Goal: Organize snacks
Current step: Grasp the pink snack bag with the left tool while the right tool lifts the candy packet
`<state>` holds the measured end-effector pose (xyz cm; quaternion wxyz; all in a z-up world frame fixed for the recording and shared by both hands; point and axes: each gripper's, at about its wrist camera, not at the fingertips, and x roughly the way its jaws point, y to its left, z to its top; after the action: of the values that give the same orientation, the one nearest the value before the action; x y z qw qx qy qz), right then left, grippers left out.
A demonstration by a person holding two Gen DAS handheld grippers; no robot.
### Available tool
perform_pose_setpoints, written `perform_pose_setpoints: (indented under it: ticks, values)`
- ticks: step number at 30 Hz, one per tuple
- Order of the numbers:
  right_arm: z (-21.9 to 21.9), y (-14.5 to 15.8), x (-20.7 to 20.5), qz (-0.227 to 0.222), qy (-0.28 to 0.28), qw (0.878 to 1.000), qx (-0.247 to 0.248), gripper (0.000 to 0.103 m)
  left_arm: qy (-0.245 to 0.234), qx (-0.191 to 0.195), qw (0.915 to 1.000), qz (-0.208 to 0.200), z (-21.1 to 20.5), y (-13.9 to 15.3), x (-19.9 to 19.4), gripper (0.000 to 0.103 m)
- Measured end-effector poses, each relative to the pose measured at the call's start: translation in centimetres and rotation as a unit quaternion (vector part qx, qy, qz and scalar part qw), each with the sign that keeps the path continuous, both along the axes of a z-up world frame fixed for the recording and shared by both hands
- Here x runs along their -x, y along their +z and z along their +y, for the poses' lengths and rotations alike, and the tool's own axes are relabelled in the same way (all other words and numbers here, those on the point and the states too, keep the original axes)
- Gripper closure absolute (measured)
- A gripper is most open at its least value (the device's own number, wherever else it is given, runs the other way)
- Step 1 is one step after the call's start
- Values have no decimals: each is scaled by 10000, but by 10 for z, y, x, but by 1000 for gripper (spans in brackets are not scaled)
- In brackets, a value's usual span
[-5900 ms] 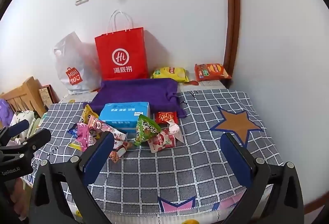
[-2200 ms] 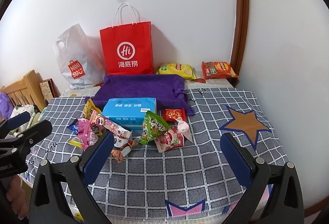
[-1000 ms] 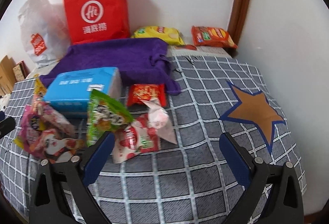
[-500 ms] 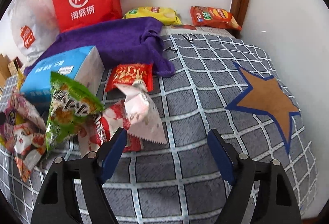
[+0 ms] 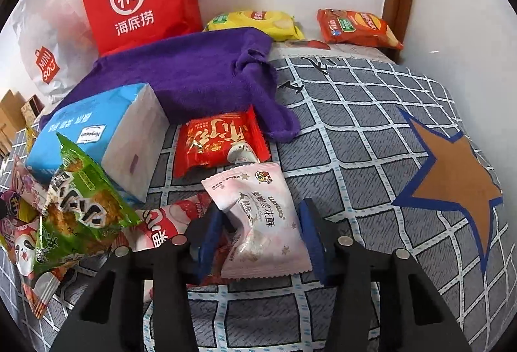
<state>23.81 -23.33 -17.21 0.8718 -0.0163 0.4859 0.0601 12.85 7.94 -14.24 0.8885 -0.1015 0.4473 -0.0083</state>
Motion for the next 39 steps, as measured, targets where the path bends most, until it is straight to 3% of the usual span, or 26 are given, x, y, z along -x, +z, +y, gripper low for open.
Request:
perform_pose_setpoints:
  ticks: [5, 9, 14, 19, 39]
  values:
    - [0, 0, 1, -8, 0, 10000, -2, 56, -121, 149, 9997, 163, -4, -9, 0, 1]
    - [0, 2, 3, -62, 16, 10000, -45, 59, -177, 26, 9993, 317, -14, -18, -5, 3]
    - [0, 13, 16, -342, 121, 9992, 136, 60, -322, 81, 9991, 260, -18, -13, 0, 32]
    - [-4, 26, 31, -415, 117, 9991, 58, 60, -265, -165, 9994, 147, -15, -2, 9, 33]
    - [27, 81, 94, -507, 269, 9980, -280, 60, -223, 52, 9994, -257, 1, 38, 63, 33]
